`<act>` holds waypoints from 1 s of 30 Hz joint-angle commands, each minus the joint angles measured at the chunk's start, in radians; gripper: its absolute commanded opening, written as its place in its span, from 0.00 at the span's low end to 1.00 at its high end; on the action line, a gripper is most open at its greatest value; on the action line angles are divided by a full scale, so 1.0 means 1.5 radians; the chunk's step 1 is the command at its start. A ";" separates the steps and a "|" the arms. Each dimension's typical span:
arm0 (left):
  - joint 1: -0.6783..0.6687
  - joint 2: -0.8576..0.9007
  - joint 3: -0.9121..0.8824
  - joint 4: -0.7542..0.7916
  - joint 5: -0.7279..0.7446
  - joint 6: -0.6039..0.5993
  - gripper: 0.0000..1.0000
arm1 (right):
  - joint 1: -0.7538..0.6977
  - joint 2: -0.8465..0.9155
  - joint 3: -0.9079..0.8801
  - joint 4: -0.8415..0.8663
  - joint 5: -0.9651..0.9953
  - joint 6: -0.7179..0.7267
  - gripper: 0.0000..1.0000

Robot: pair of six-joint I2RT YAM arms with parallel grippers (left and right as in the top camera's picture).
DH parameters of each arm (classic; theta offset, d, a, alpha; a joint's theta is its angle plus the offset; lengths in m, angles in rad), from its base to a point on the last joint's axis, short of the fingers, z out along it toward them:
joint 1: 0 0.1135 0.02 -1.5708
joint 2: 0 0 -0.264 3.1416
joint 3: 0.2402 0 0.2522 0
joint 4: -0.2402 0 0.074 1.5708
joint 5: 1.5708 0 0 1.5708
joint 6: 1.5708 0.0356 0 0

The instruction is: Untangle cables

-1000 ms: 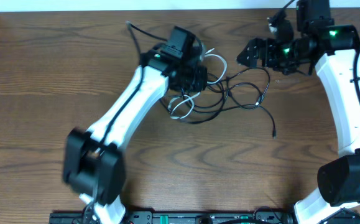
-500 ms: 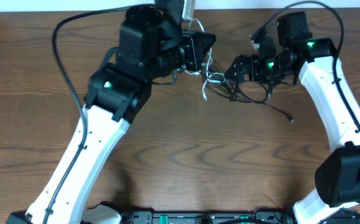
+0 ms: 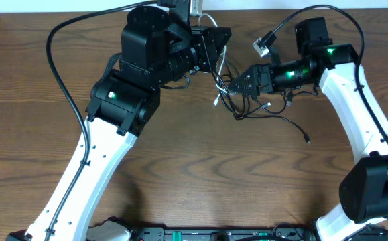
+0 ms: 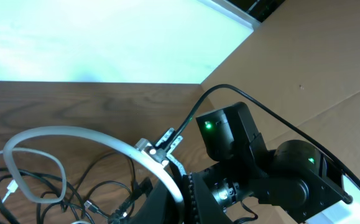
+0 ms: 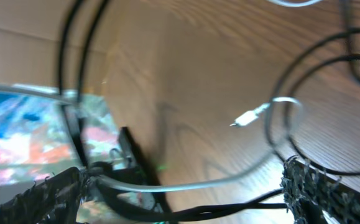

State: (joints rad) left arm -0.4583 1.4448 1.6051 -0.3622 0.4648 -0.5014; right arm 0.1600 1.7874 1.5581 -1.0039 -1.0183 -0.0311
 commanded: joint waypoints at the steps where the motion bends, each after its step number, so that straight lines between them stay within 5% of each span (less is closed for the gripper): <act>1: 0.003 -0.002 0.011 0.003 -0.012 -0.007 0.07 | 0.005 -0.012 -0.001 0.001 -0.108 -0.042 0.99; 10: 0.002 -0.002 0.011 -0.031 -0.072 -0.058 0.07 | 0.010 -0.012 -0.001 0.023 -0.083 -0.050 0.99; 16: 0.002 -0.002 0.011 -0.020 -0.039 -0.094 0.08 | 0.045 -0.012 -0.001 0.064 -0.004 -0.044 0.72; 30: 0.002 -0.002 0.011 -0.036 -0.033 -0.094 0.07 | 0.068 -0.012 -0.001 0.116 0.042 -0.004 0.36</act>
State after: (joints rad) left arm -0.4583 1.4456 1.6051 -0.4164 0.3965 -0.6327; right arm 0.2741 1.7874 1.5578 -0.8356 -0.9638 -0.0490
